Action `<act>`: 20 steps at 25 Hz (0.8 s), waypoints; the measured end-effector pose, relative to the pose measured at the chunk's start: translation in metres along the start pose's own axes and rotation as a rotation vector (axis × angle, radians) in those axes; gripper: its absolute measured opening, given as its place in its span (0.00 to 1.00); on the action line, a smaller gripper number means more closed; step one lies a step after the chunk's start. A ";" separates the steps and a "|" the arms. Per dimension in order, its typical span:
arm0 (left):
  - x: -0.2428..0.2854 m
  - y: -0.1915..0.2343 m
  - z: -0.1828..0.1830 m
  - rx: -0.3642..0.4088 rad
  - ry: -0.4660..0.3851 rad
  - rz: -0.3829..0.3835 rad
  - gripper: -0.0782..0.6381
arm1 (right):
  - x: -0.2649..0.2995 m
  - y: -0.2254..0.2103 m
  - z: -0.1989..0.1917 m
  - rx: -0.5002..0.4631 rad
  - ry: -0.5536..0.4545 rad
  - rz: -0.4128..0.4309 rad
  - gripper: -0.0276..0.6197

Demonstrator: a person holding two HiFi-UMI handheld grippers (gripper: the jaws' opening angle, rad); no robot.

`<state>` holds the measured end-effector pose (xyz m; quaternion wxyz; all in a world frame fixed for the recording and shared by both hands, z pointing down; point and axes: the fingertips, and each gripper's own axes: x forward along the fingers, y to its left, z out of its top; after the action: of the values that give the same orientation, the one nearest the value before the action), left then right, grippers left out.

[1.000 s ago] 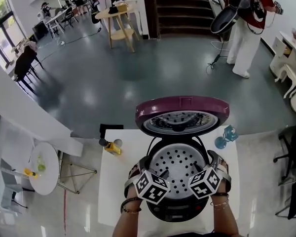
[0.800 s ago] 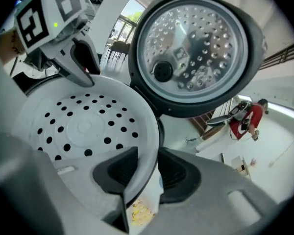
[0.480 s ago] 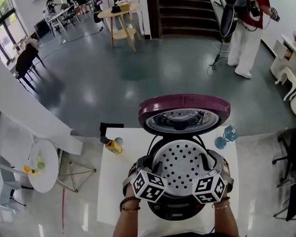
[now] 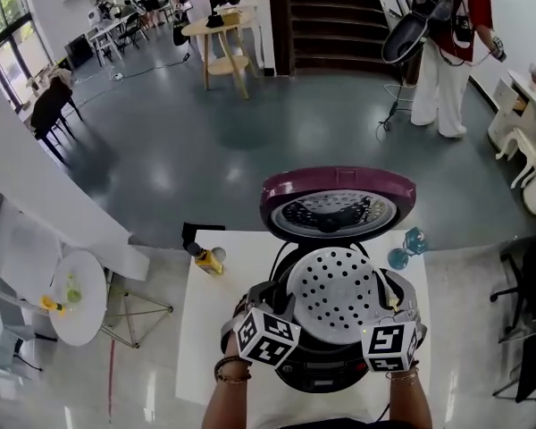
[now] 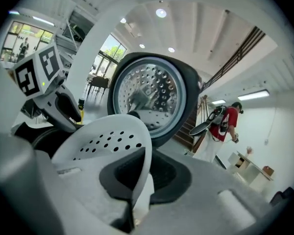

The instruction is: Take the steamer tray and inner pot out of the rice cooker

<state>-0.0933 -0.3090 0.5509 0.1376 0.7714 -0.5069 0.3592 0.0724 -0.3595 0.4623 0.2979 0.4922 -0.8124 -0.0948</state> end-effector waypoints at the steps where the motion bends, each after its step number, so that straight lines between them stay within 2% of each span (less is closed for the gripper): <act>1: -0.003 -0.002 0.002 -0.001 -0.018 -0.004 0.31 | -0.004 -0.004 0.001 0.025 -0.008 0.000 0.06; 5: -0.022 -0.008 0.022 -0.006 -0.121 -0.015 0.31 | -0.020 -0.022 0.000 0.135 -0.020 -0.009 0.06; 11: -0.064 -0.038 0.054 0.083 -0.285 -0.038 0.31 | -0.057 -0.054 -0.014 0.328 -0.044 -0.016 0.07; 17: -0.111 -0.077 0.076 0.048 -0.495 -0.101 0.31 | -0.113 -0.086 -0.045 0.552 -0.055 -0.051 0.07; 20: -0.117 -0.097 0.067 0.088 -0.509 -0.117 0.31 | -0.147 -0.105 -0.075 0.674 -0.049 -0.091 0.06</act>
<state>-0.0069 -0.2240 0.4371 -0.0075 0.8701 -0.4638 0.1668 0.2435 -0.2760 0.4181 0.0946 0.5961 -0.7823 0.1541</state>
